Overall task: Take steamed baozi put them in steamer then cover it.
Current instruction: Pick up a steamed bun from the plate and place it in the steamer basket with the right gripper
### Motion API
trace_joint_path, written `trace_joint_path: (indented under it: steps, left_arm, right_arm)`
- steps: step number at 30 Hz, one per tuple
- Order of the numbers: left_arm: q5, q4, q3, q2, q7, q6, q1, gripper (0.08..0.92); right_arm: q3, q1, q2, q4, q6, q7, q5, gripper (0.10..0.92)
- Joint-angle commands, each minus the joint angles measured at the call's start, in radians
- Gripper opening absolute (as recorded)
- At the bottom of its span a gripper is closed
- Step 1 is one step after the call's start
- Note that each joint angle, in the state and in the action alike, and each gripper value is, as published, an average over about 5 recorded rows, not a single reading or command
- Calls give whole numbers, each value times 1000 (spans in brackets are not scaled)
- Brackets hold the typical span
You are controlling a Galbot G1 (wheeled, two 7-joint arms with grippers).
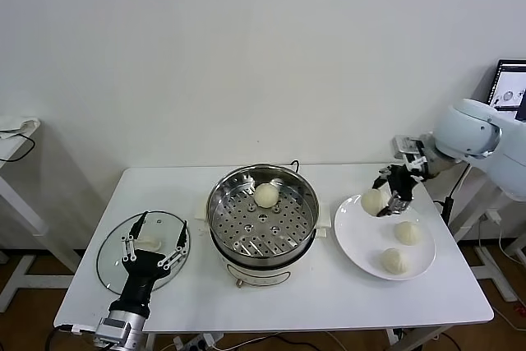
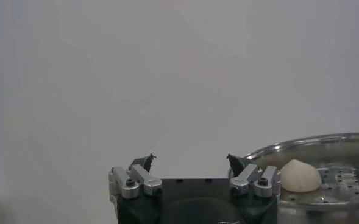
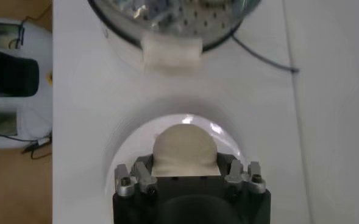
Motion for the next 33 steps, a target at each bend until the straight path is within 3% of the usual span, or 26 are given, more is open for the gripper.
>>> trace_joint_path:
  steps: [1, 14, 33]
  left_arm:
    - [0, -20, -7, 1, -1, 0, 5, 823]
    - [-4, -29, -53, 12, 1, -4, 5, 823]
    - [-7, -53, -70, 13, 1, -8, 20, 823]
  right_arm:
    - [-125, 219, 247, 78, -153, 43, 204, 687]
    - [-106, 107, 605, -88, -195, 62, 221, 687]
    - [21, -226, 819, -410, -220, 65, 18, 687]
